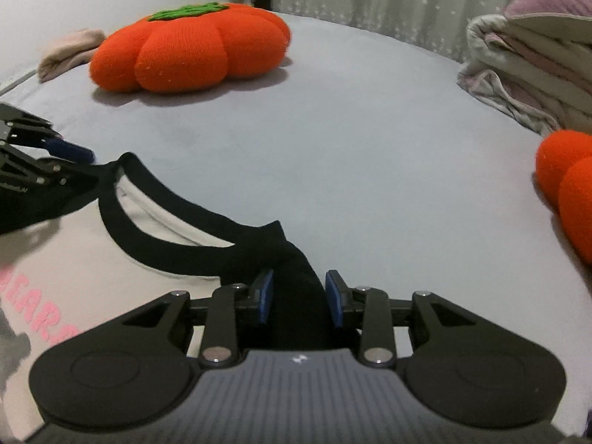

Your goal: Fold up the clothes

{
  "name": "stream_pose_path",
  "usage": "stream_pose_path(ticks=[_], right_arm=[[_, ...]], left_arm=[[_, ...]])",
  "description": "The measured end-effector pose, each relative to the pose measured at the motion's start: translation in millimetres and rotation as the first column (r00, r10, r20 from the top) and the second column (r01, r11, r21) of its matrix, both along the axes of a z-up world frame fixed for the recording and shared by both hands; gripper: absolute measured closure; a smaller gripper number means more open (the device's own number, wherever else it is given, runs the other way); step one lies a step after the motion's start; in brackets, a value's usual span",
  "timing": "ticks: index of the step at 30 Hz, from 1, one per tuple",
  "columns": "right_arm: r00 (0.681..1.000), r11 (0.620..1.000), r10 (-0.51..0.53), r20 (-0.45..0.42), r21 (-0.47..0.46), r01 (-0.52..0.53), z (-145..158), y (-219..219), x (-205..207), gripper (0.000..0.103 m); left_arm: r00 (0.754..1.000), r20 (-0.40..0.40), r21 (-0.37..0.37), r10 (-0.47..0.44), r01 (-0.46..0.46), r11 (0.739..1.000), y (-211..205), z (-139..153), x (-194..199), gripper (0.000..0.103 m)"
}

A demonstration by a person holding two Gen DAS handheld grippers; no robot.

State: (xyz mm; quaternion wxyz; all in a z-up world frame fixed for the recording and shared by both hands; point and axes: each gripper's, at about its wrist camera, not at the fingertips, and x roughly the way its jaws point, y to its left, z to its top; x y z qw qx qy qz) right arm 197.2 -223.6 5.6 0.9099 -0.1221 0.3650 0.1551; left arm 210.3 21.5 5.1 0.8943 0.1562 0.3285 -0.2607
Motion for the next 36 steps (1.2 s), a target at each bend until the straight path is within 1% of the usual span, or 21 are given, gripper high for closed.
stream_pose_path(ticks=[1, 2, 6, 9, 11, 13, 15, 20, 22, 27, 31, 32, 36], right_arm=[[1.000, 1.000, 0.016, 0.012, -0.004, -0.016, 0, 1, -3, 0.097], [0.999, 1.000, 0.028, 0.026, -0.014, -0.027, 0, 2, -6, 0.099], [0.992, 0.997, 0.028, 0.120, -0.070, -0.020, 4, 7, -17, 0.099], [0.982, 0.997, 0.003, 0.191, -0.072, 0.011, 14, 4, -21, 0.100], [0.972, 0.995, -0.028, 0.235, -0.083, 0.049, 20, 3, -21, 0.100], [0.961, 0.991, -0.050, 0.272, -0.109, 0.082, 24, 4, -19, 0.100], [0.955, 0.984, -0.066, 0.290, -0.138, 0.110, 23, 6, -15, 0.100], [0.954, 0.973, -0.115, 0.278, -0.163, 0.165, 13, -1, 1, 0.100], [0.954, 0.968, -0.124, 0.273, -0.178, 0.177, 7, -2, 6, 0.100], [0.944, 0.950, -0.166, 0.286, -0.209, 0.230, -5, 2, 22, 0.101], [0.930, 0.935, -0.199, 0.308, -0.223, 0.274, -5, 8, 33, 0.101], [0.929, 0.933, -0.208, 0.306, -0.224, 0.282, -7, 9, 35, 0.101], [0.939, 0.925, -0.209, 0.274, -0.256, 0.281, -29, 8, 38, 0.100]], left_arm=[[1.000, 0.014, 0.011, -0.003, 0.003, 1.000, -2, 0, -2, 0.099], [1.000, 0.027, 0.022, -0.007, 0.006, 1.000, -4, 0, -4, 0.099], [0.998, 0.054, -0.001, 0.034, -0.034, 0.999, 2, 9, -1, 0.100], [0.993, 0.102, -0.013, 0.056, -0.055, 0.998, 1, 24, 3, 0.100], [0.989, 0.131, -0.009, 0.068, -0.068, 0.998, -4, 33, 10, 0.100], [0.987, 0.149, 0.018, 0.068, -0.071, 0.997, -13, 36, 20, 0.100], [0.984, 0.167, 0.049, 0.064, -0.073, 0.996, -23, 35, 26, 0.100], [0.980, 0.193, 0.141, 0.056, -0.084, 0.986, -44, 22, 40, 0.100], [0.979, 0.194, 0.163, 0.059, -0.092, 0.982, -48, 15, 45, 0.100], [0.973, 0.215, 0.196, 0.087, -0.131, 0.972, -61, -1, 60, 0.100], [0.968, 0.227, 0.204, 0.106, -0.153, 0.967, -68, -3, 69, 0.100], [0.968, 0.226, 0.208, 0.105, -0.153, 0.966, -69, -6, 70, 0.100], [0.957, 0.286, 0.276, 0.057, -0.139, 0.951, -75, -18, 60, 0.100]])
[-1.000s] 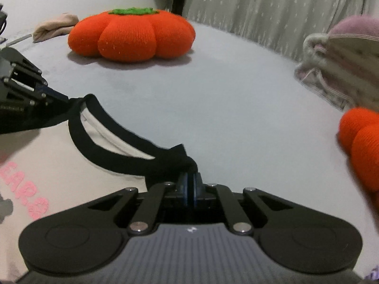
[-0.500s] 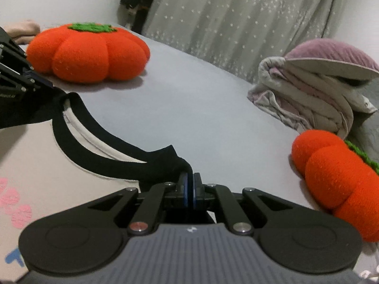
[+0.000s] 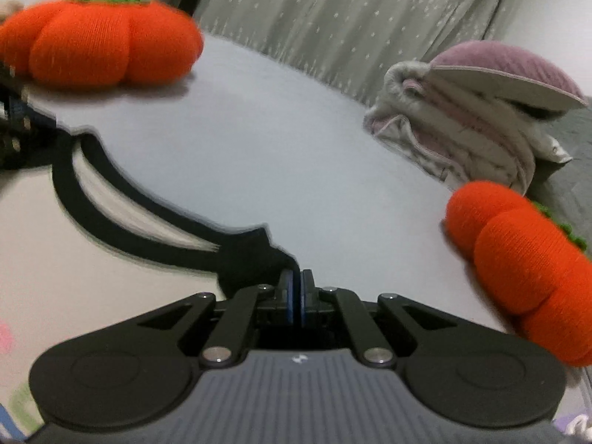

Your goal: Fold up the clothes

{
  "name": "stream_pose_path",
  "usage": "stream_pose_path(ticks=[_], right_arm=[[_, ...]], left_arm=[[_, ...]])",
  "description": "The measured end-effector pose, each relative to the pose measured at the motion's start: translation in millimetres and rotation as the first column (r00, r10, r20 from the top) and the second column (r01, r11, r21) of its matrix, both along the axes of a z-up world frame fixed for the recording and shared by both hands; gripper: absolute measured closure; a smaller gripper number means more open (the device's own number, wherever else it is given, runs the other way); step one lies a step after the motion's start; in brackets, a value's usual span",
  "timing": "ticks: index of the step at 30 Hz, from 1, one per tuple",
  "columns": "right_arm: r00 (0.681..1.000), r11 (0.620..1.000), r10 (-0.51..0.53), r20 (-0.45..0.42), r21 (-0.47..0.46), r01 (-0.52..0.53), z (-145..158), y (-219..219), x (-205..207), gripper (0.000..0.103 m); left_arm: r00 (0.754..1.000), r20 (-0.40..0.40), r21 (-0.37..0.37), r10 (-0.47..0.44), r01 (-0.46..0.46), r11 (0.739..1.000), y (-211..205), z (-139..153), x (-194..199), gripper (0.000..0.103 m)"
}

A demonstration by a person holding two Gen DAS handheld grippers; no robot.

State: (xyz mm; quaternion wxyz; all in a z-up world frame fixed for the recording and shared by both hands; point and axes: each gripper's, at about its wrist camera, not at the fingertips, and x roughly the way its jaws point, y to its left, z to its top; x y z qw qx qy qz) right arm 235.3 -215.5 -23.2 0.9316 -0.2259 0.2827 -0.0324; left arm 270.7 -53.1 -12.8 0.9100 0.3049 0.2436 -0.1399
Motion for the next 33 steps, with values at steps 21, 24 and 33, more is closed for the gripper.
stream_pose_path(ticks=[21, 24, 33], right_arm=[[0.999, 0.993, -0.008, -0.045, 0.114, 0.013, 25, 6, -82, 0.058], [0.995, 0.991, 0.076, -0.059, 0.116, -0.069, 28, 36, -98, 0.058], [0.894, 0.893, 0.445, -0.049, 0.101, -0.439, 43, 176, -131, 0.058]], left_arm=[[0.863, -0.218, -0.357, 0.457, -0.506, 0.785, 247, 58, -75, 0.077], [0.801, -0.258, -0.382, 0.540, -0.598, 0.705, 298, 60, -99, 0.077], [0.659, -0.334, -0.466, 0.674, -0.737, 0.490, 401, 64, -160, 0.077]])
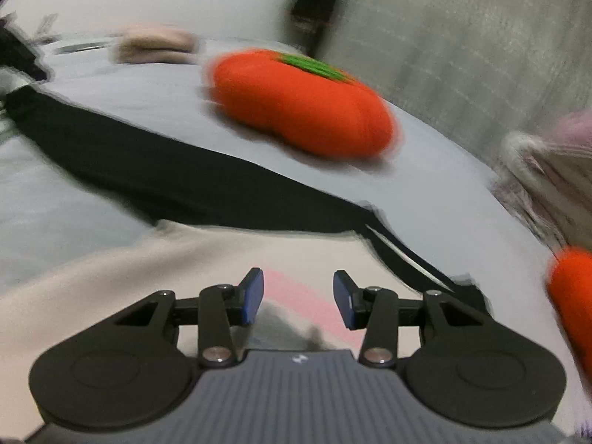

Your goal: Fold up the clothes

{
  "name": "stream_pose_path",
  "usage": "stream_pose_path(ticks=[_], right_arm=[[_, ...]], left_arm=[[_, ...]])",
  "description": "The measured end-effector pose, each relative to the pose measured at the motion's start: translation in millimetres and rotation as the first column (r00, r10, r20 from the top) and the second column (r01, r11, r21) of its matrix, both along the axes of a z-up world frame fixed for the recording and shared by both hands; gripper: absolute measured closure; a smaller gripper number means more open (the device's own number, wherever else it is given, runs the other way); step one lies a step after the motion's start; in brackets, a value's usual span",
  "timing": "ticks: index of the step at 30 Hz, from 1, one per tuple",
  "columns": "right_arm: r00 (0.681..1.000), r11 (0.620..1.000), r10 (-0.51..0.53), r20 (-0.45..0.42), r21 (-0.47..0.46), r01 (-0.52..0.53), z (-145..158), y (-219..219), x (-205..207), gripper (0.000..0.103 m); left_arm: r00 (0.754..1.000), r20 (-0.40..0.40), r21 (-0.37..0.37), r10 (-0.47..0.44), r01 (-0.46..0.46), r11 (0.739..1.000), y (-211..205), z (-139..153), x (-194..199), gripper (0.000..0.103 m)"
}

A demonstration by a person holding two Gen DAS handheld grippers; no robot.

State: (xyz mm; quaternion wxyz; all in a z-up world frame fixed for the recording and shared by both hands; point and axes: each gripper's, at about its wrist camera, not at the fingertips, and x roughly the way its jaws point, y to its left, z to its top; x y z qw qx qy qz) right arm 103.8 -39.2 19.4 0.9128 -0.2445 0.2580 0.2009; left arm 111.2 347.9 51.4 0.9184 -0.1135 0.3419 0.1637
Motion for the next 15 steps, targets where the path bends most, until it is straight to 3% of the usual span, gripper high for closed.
stream_pose_path(ticks=[5, 10, 13, 15], right_arm=[[0.986, 0.983, 0.166, -0.004, -0.072, -0.166, -6, 62, -6, 0.058], [0.988, 0.986, 0.156, -0.015, -0.060, -0.157, -6, 85, 12, 0.063], [0.989, 0.982, 0.139, -0.041, -0.125, -0.143, -17, 92, 20, 0.084], [0.989, 0.976, 0.139, -0.057, -0.162, -0.146, -26, 94, 21, 0.098]], left_arm=[[0.999, -0.034, 0.036, 0.008, -0.007, 0.999, 4, -11, -2, 0.077], [0.998, -0.064, 0.063, 0.018, -0.014, 0.998, 13, -20, -7, 0.077], [0.997, -0.078, 0.061, 0.010, -0.006, 0.998, 12, -30, -6, 0.077], [0.998, -0.061, 0.062, -0.005, 0.009, 0.998, 13, -32, -6, 0.088]])
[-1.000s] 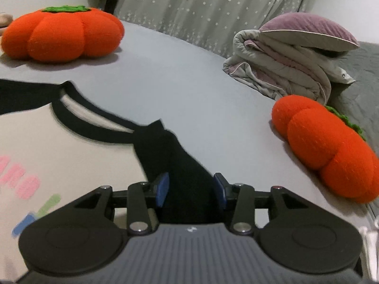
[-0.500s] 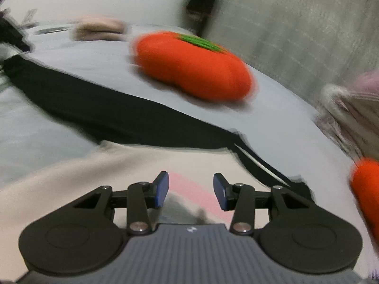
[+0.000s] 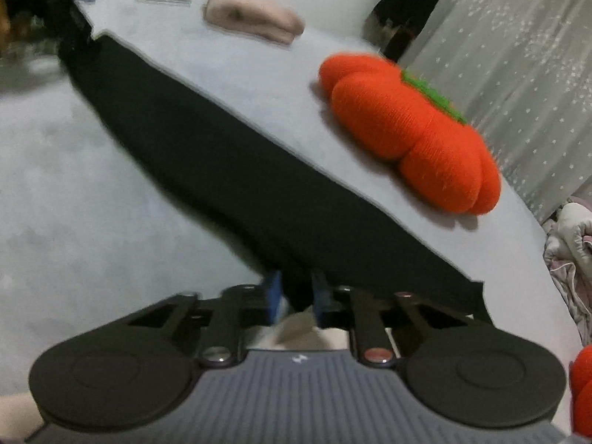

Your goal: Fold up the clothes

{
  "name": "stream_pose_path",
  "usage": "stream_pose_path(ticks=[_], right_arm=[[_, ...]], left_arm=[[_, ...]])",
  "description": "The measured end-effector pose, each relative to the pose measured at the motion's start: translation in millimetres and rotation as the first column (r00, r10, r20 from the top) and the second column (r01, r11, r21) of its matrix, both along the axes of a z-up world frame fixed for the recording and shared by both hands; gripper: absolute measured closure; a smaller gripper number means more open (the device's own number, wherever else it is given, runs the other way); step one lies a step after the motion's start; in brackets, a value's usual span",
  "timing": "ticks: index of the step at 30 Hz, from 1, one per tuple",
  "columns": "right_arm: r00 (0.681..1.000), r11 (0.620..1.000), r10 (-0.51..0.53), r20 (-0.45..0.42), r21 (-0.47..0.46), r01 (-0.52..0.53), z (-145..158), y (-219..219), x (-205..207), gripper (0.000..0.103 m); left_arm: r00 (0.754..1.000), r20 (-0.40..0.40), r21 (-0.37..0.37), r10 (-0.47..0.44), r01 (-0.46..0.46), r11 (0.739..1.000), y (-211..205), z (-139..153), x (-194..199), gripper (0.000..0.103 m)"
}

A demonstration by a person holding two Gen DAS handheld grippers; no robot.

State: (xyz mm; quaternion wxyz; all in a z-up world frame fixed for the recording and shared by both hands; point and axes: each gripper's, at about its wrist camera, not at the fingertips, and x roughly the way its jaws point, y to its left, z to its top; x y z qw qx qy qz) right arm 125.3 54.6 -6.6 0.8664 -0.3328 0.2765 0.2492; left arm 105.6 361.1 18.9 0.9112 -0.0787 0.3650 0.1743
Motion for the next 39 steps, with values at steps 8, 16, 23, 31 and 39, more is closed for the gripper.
stream_pose_path(ticks=[8, 16, 23, 31, 39], right_arm=[[0.999, 0.994, -0.005, 0.041, 0.114, 0.001, 16, -20, -20, 0.102], [1.000, 0.996, -0.020, 0.008, 0.083, 0.020, -4, -15, -22, 0.098], [0.999, 0.993, -0.033, -0.012, 0.117, 0.034, 0, -11, -27, 0.090], [0.998, 0.983, -0.064, 0.000, 0.170, 0.063, -1, -4, -30, 0.091], [0.989, 0.972, -0.144, -0.021, 0.186, 0.146, -5, 3, -38, 0.091]], left_arm=[[0.991, 0.113, -0.149, 0.068, -0.051, 0.988, 33, 26, -17, 0.102], [0.998, 0.044, -0.098, 0.055, -0.050, 0.994, 28, 10, -12, 0.102], [0.990, 0.104, -0.079, 0.099, -0.091, 0.993, 35, 28, -20, 0.099], [0.996, 0.088, -0.044, -0.008, 0.012, 0.999, 16, 12, -10, 0.098], [0.998, 0.017, 0.070, -0.066, 0.065, 0.995, -10, -5, -1, 0.096]])
